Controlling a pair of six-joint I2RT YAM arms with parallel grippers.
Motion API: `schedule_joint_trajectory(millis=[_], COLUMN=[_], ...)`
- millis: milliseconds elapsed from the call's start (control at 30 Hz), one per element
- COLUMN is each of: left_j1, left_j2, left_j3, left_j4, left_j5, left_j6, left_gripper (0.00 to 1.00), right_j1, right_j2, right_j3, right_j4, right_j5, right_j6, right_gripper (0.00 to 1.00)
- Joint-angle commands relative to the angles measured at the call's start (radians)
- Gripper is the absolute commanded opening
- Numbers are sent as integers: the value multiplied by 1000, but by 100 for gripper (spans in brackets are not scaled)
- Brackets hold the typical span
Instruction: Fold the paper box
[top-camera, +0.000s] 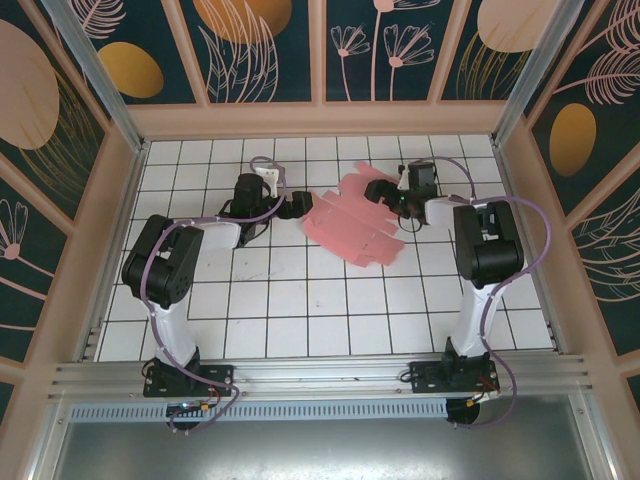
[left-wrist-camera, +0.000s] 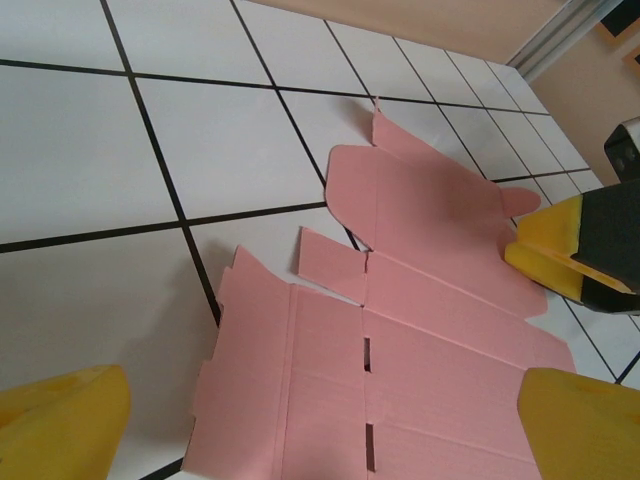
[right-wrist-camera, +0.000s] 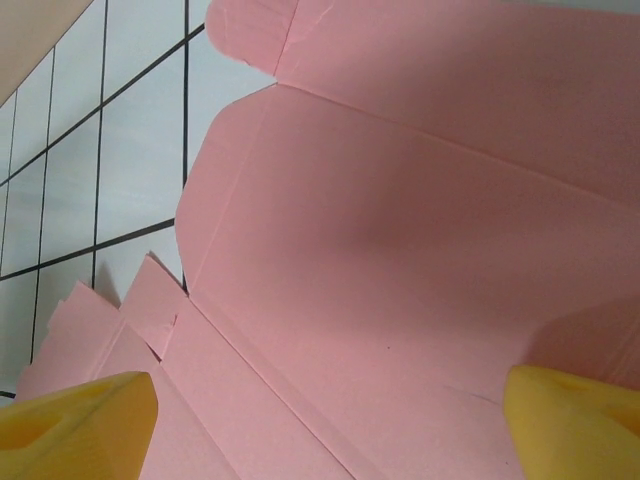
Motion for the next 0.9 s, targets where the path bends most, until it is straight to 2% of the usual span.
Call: schedule_joint_trajectory(millis=[0, 167, 233, 433, 600, 700, 867], left_j1=[2, 2, 2, -3, -7, -9, -13], left_j2=[-24, -27, -14, 101, 227, 311, 400], left_j3=[-7, 2, 37, 267, 435, 539, 629], left_j4=[-23, -33, -64, -251, -387, -498, -595], left_j5=[-24, -26, -15, 83, 134, 188, 186], left_j6=[-1, 15, 36, 106, 124, 124, 35], left_gripper=[99, 99, 99, 96, 82, 79, 74], right_j1=[34, 44, 49, 80, 181, 249, 349], right_j2=[4, -55, -98, -301, -429, -486, -525], right_j3=[-15, -100, -136, -315, -410, -476, -572], right_j4=[-27, 11, 28, 201, 203, 209, 224], right_j5=[23, -6, 29, 108, 200, 199, 185], right_j6=[8, 23, 16, 47, 31, 70, 186], right_gripper=[89, 88, 88, 93, 93, 93, 93])
